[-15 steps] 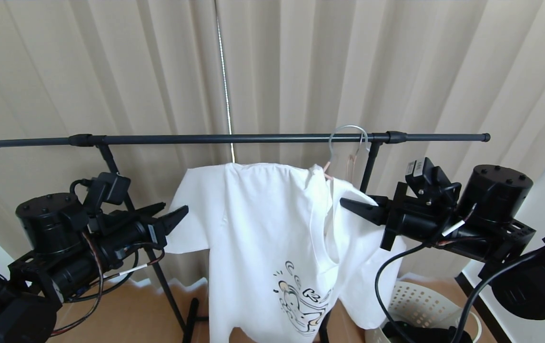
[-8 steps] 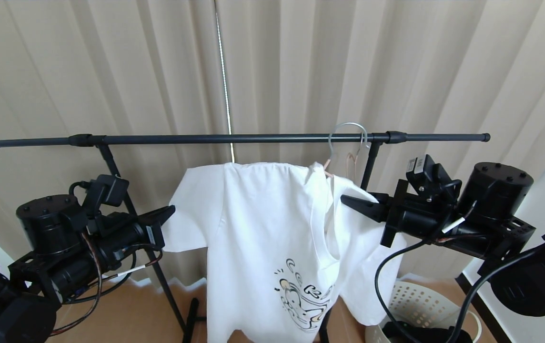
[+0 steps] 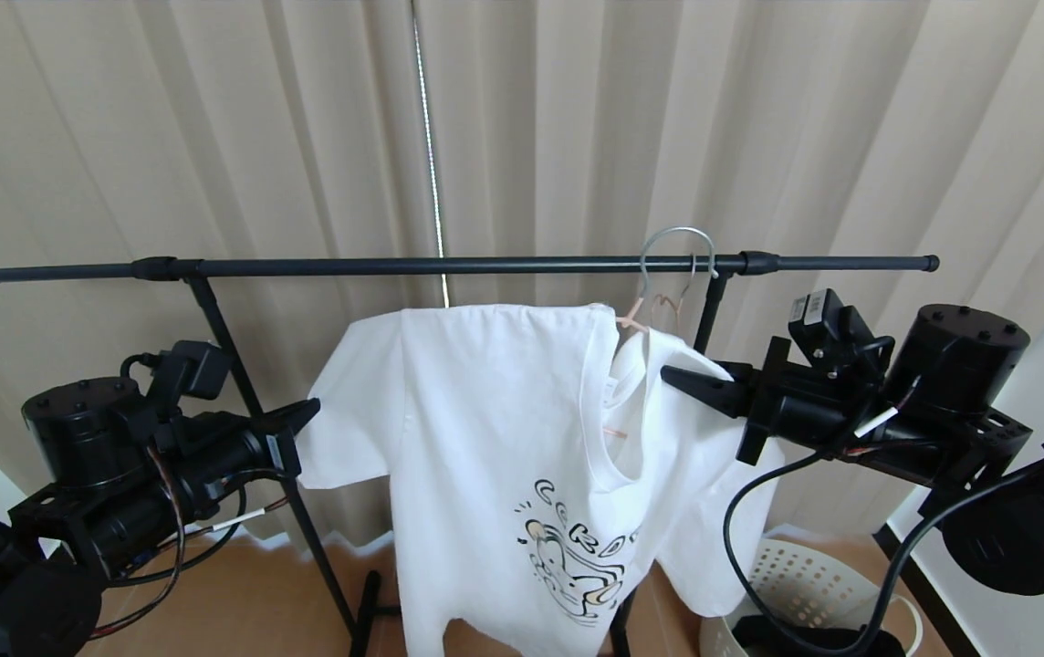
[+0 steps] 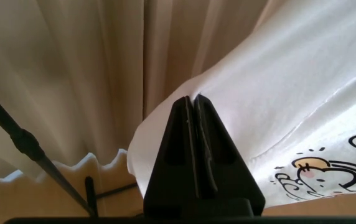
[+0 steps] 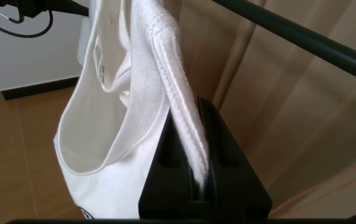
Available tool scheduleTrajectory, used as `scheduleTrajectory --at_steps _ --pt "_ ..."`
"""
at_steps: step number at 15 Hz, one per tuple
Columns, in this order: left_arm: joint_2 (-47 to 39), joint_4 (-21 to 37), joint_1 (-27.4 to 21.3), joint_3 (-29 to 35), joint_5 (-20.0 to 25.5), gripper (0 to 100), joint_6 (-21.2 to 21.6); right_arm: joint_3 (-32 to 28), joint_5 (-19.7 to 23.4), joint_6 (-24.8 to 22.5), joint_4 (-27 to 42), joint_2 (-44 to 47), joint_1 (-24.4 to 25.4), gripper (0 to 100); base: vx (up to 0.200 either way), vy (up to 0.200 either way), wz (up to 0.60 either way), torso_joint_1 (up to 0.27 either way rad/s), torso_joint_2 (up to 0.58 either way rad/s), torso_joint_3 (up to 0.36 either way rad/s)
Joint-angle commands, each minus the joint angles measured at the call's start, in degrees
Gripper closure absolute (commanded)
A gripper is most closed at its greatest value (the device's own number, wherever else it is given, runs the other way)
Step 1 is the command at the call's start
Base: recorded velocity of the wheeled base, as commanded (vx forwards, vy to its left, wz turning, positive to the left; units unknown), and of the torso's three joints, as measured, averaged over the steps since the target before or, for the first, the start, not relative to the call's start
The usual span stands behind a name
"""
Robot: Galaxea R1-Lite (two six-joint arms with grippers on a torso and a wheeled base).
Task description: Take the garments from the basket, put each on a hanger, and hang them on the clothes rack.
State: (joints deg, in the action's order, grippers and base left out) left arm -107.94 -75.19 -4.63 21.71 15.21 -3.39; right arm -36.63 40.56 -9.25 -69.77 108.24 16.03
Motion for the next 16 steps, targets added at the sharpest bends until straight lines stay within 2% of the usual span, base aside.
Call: scheduleTrajectory --at_steps 1,6,12,16 --pt "-0.7 -0.75 1.2 -0.18 0.69 100 0.05 -0.28 0.4 0.02 -0.02 0.22 -0.65 100 0.0 0.0 0.0 0.0 0.0 0.0" --pt "-2.81 -4.17 2.61 -0.88 1.31 100 0.22 -0.72 1.1 0.11 -0.02 0.3 -1.79 100 0.0 0.0 0.0 0.0 0.0 0.0" --pt "-2.72 -4.35 2.96 -0.97 1.31 100 0.22 -1.42 1.19 0.11 -0.02 0.48 -3.37 100 0.0 0.0 0.0 0.0 0.0 0.0" --pt "-2.72 -4.35 2.96 -0.97 1.31 100 0.22 -1.51 4.44 0.11 -0.02 0.57 -4.78 100 0.0 0.0 0.0 0.0 0.0 0.0"
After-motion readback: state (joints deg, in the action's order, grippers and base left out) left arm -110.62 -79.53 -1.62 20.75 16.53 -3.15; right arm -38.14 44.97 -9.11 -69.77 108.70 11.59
